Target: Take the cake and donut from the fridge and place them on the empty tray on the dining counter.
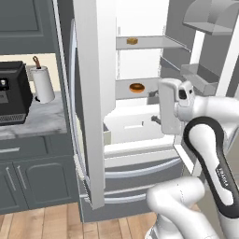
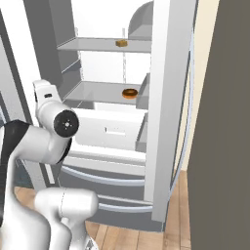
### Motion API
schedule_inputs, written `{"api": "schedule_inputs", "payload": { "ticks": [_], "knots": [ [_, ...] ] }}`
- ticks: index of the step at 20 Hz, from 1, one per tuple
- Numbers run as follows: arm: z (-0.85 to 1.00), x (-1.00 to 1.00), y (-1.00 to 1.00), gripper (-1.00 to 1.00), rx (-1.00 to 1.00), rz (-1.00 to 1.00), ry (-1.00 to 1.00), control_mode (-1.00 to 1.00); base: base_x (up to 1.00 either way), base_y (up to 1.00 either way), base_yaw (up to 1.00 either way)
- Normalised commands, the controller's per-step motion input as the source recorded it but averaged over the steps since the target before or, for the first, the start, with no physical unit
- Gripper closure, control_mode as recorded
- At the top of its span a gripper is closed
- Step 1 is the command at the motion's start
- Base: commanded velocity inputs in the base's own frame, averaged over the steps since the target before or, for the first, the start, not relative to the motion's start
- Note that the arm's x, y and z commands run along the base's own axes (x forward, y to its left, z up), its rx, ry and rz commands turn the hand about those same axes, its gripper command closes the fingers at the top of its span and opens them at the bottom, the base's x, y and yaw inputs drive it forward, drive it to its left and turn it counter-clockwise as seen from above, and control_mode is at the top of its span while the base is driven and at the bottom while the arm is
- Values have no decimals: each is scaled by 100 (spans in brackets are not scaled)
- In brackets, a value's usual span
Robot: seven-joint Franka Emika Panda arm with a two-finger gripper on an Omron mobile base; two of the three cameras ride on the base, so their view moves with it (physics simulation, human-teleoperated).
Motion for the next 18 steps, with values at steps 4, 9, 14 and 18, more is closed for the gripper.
{"api": "schedule_inputs", "payload": {
  "ticks": [4,9,14,18],
  "knots": [
    [-19,57,1,-100,1,1,0,-100,0,0,0],
    [-14,93,3,-100,4,14,6,-100,0,0,0],
    [-13,69,37,-100,0,17,7,-100,0,0,0],
    [-26,64,53,-100,0,14,3,-100,0,0,0]
  ]
}}
